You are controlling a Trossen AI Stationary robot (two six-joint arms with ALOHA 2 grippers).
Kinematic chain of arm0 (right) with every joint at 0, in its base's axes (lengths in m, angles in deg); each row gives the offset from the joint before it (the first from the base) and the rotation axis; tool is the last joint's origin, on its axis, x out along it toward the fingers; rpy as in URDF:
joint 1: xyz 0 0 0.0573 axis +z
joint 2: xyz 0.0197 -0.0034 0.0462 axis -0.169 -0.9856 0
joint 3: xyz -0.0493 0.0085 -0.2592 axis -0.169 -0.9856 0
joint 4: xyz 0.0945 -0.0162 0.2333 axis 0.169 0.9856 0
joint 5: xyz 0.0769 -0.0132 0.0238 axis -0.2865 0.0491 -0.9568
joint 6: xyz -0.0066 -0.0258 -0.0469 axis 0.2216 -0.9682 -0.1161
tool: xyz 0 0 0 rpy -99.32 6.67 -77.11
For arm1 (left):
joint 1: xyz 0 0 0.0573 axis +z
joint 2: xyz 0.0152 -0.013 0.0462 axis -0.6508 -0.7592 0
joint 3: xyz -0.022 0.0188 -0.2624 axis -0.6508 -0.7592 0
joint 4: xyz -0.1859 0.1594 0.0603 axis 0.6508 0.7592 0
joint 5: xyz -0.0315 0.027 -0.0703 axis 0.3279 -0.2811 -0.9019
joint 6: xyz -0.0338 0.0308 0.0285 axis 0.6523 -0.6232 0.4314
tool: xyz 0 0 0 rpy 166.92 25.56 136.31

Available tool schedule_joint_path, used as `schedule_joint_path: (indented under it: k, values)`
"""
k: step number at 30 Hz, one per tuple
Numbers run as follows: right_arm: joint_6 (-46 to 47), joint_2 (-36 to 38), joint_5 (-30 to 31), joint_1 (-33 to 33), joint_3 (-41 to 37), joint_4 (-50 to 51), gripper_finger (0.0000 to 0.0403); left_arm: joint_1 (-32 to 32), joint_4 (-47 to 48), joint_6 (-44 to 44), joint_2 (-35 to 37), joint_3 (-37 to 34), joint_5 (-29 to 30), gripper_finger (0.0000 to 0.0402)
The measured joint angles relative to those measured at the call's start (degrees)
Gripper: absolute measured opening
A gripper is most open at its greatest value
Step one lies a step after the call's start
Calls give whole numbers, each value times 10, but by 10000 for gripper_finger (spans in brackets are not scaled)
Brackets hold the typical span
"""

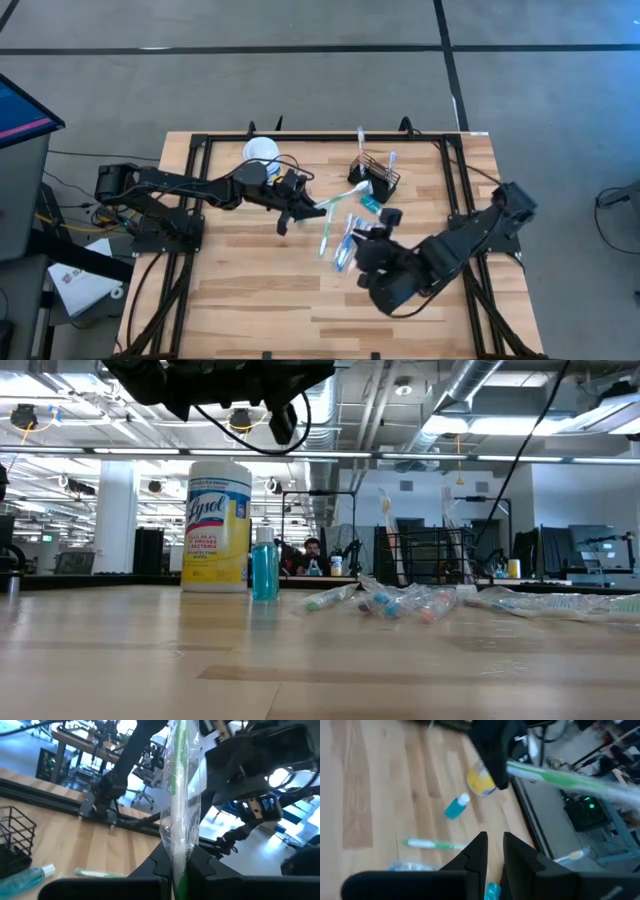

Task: Pick & Place toothbrushing station
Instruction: Put the right green toothbrush into the black wire organizer

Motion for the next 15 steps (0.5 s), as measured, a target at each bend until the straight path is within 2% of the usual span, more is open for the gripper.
schedule_joint_path:
  k: [8, 13, 15]
  values:
    - [-10, 168, 73, 27, -247, -254, 52, 0, -45, -25, 0, 0, 3, 8]
    - [-143, 264, 77, 26, -375, -497, 52, -2, -73, -48, 0, 0, 8, 8]
    - [-214, 295, 57, 19, -419, -609, 52, -3, -78, -55, 0, 0, 14, 8]
